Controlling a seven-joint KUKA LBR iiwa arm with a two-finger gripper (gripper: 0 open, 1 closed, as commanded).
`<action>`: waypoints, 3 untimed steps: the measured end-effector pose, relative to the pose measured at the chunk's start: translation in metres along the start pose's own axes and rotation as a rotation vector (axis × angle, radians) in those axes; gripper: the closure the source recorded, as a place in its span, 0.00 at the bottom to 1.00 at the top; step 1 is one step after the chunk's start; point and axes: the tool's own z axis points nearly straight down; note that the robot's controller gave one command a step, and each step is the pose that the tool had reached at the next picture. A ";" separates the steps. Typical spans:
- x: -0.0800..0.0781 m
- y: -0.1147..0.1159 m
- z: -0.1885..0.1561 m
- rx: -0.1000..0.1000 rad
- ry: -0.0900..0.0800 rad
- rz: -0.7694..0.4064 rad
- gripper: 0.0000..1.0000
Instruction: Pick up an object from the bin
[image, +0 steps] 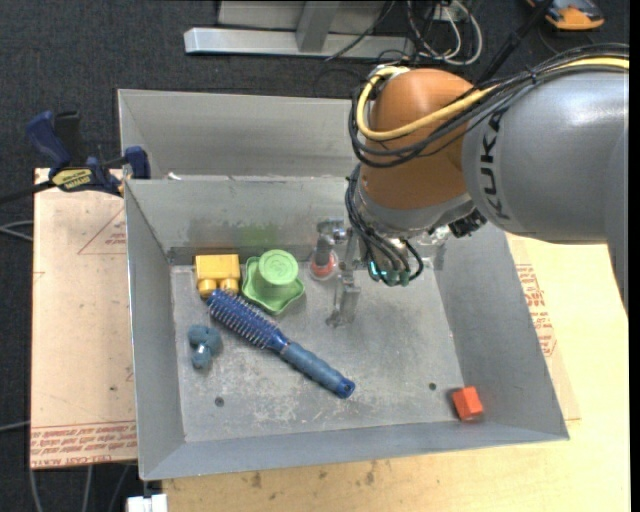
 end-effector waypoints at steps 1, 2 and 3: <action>0.059 0.081 0.137 -0.001 -0.003 0.279 0.00; 0.058 0.079 0.135 0.000 -0.004 0.283 1.00; 0.041 0.080 0.006 -0.004 -0.015 0.201 1.00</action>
Offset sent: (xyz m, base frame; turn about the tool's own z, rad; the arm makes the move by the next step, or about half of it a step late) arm -0.0585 0.0790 -0.1338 0.2838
